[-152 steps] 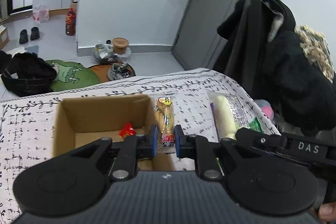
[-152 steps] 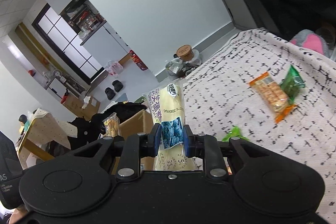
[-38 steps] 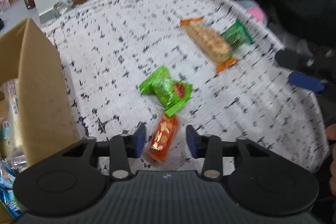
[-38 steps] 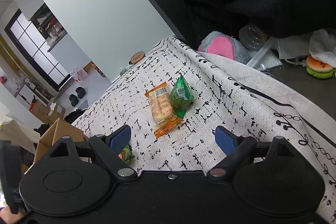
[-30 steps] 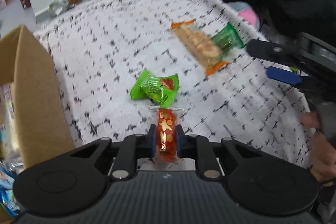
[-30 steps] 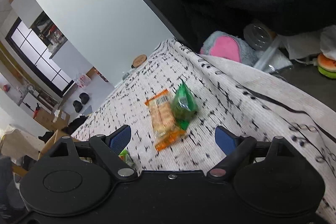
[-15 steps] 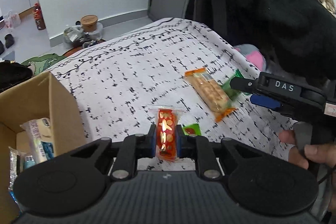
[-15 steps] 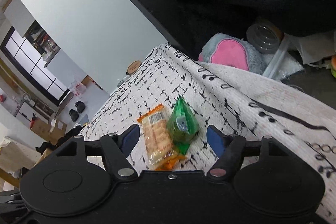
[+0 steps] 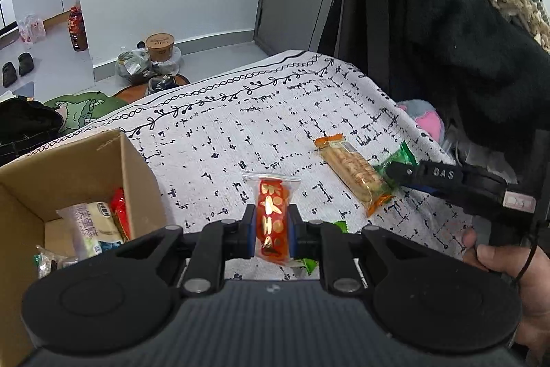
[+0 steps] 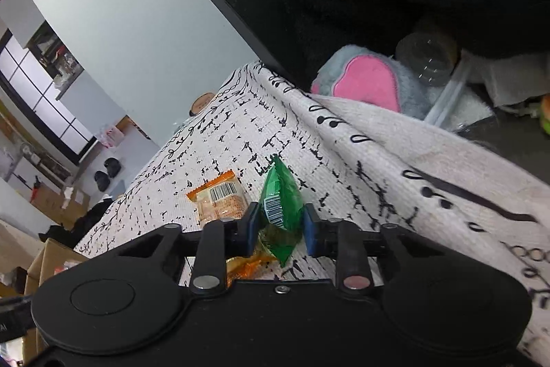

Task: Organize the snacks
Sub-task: 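Carry the orange and green packets over the box and open both tools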

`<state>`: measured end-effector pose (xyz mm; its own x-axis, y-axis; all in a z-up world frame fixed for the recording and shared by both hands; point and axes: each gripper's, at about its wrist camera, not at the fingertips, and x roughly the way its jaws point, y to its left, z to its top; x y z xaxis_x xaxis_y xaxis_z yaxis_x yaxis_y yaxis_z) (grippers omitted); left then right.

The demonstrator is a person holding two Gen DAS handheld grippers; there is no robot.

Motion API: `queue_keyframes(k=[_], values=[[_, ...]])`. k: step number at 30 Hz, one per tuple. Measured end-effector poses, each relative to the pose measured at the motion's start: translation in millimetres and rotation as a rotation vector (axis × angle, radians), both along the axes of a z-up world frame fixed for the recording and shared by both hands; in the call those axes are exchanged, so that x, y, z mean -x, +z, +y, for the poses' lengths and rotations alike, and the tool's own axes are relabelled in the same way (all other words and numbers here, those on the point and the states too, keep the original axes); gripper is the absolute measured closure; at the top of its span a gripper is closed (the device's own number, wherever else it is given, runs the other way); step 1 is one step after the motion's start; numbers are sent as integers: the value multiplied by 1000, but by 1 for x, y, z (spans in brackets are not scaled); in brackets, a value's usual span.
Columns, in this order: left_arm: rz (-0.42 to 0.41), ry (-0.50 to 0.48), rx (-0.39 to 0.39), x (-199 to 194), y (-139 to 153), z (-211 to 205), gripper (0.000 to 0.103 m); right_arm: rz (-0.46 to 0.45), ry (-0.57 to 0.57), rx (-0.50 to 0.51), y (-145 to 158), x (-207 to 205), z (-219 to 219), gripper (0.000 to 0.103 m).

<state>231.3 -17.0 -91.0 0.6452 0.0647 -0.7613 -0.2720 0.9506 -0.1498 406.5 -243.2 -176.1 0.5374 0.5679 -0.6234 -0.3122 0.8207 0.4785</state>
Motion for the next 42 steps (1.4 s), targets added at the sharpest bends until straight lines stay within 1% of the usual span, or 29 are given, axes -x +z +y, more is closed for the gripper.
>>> queue_keyframes(k=[6, 12, 17, 26, 32, 42], values=[[-26, -7, 25, 11, 4, 5, 87, -19, -33, 38, 14, 18, -12, 79], [-52, -4, 45, 22, 10, 10, 87, -50, -47, 58, 33, 31, -11, 79], [-76, 10, 53, 32, 17, 19, 87, -71, -59, 36, 52, 46, -6, 79], [-119, 57, 72, 50, 28, 37, 87, -116, -22, 18, 81, 65, 18, 79], [-141, 86, 80, 61, 34, 51, 87, -123, 4, 6, 89, 76, 36, 79], [-158, 128, 69, 84, 33, 79, 87, -128, 58, -20, 100, 97, 75, 79]])
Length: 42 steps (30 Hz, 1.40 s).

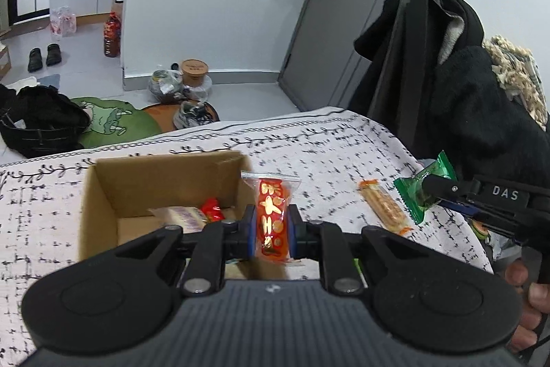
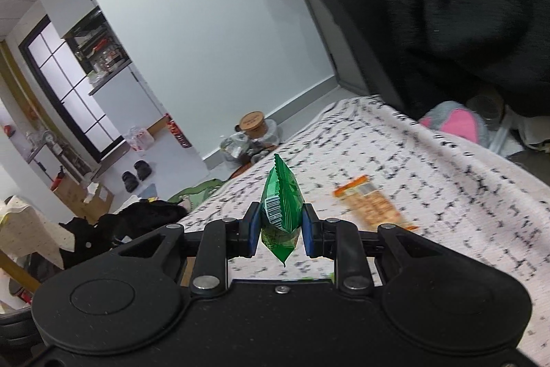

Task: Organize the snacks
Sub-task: 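Carry the orange and green packets over the box and open both tools, then withdraw both open tools from the box toward the remaining snacks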

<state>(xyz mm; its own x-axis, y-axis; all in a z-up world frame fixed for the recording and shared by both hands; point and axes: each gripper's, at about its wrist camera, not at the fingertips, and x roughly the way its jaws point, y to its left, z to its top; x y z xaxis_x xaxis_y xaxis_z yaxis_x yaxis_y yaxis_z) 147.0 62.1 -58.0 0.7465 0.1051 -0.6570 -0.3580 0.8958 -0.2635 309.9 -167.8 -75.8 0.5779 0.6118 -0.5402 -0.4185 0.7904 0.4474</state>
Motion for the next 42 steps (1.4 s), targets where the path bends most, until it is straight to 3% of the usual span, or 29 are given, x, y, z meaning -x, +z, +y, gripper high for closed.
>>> queue_keyframes(k=[15, 28, 36, 38, 40, 42], values=[[25, 76, 26, 12, 1, 79, 86, 9, 129, -31, 7, 27, 62, 79], [17, 153, 51, 29, -1, 100, 82, 41, 223, -43, 2, 43, 103, 79], [31, 183, 45, 43, -3, 106, 72, 79, 295, -78, 0, 50, 131, 78], [35, 188, 44, 45, -3, 107, 71, 110, 338, -101, -2, 49, 139, 74], [39, 188, 42, 46, -3, 108, 69, 122, 338, -96, -4, 48, 141, 59], [44, 188, 53, 46, -2, 109, 66, 120, 323, -97, -6, 47, 136, 53]])
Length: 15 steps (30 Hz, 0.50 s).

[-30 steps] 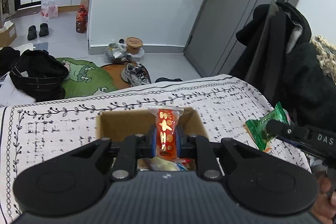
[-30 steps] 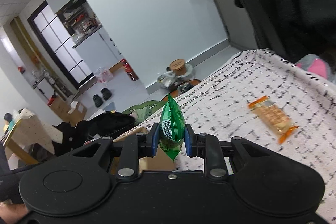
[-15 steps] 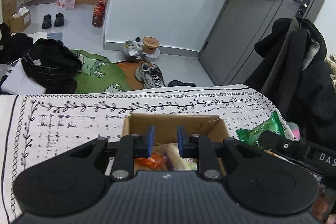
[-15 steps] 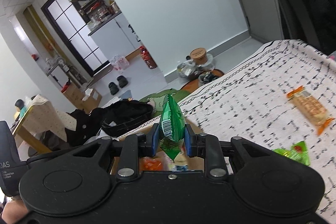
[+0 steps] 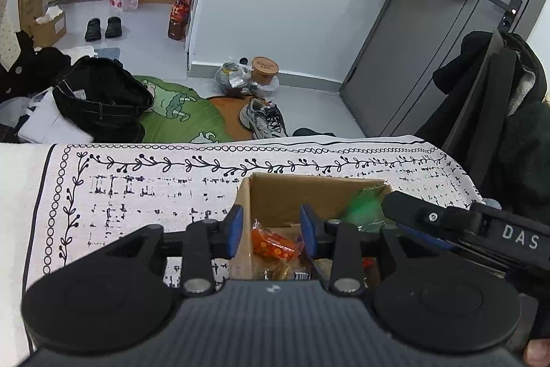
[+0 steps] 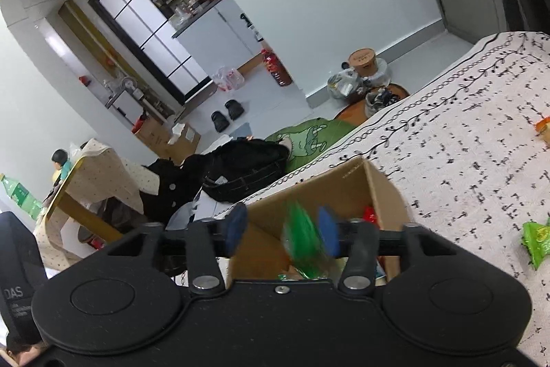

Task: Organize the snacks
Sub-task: 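Withdraw both open tools from the box toward the remaining snacks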

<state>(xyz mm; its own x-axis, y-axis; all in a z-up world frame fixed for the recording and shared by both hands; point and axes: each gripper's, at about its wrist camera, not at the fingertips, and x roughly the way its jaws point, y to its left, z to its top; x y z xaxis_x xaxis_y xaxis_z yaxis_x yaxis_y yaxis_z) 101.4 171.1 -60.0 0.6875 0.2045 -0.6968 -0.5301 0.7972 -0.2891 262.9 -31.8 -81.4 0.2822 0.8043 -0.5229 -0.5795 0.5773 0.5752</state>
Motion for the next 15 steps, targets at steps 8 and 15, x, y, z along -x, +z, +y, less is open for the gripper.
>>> queue_keyframes(k=[8, 15], values=[[4, -35, -11, -8, 3, -14, 46, -14, -52, 45, 1, -6, -29, 53], [25, -89, -23, -20, 0, -41, 27, -27, -102, 74, 0, -15, -65, 50]])
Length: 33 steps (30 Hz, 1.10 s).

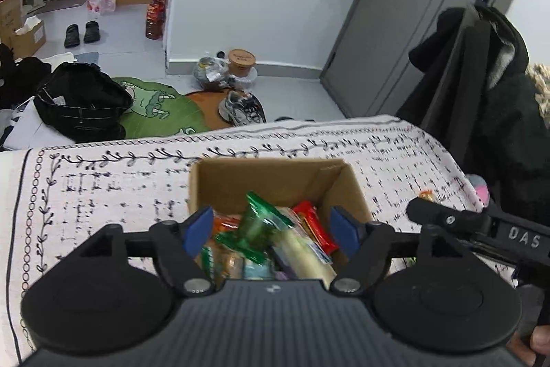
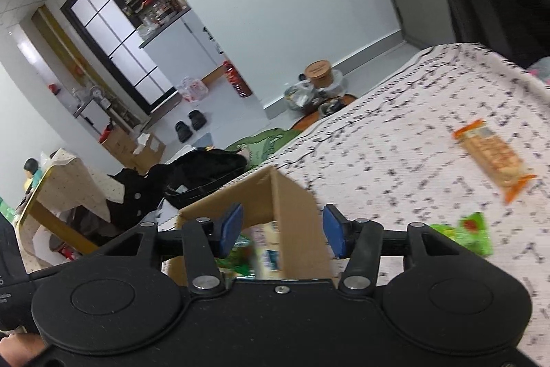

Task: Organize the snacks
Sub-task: 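Withdraw both open tools from the box toward the remaining snacks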

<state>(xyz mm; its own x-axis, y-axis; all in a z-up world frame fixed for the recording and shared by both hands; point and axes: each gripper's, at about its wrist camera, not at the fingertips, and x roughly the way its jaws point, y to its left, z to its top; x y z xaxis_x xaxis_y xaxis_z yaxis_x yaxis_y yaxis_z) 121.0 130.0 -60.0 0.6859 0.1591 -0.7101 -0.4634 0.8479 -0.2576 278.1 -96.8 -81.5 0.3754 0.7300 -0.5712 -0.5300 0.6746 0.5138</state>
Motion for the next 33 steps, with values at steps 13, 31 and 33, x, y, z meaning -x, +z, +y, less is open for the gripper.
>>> queue_keyframes(k=[13, 31, 33], values=[[-2, -84, 2, -27, 5, -47, 18, -35, -103, 33, 4, -22, -67, 32], [-6, -192, -34, -66, 3, -104, 17, -30, -220, 72, -10, -54, -135, 31], [-1, -204, -35, -71, 1, -111, 17, -31, -219, 77, -14, -57, -139, 31]])
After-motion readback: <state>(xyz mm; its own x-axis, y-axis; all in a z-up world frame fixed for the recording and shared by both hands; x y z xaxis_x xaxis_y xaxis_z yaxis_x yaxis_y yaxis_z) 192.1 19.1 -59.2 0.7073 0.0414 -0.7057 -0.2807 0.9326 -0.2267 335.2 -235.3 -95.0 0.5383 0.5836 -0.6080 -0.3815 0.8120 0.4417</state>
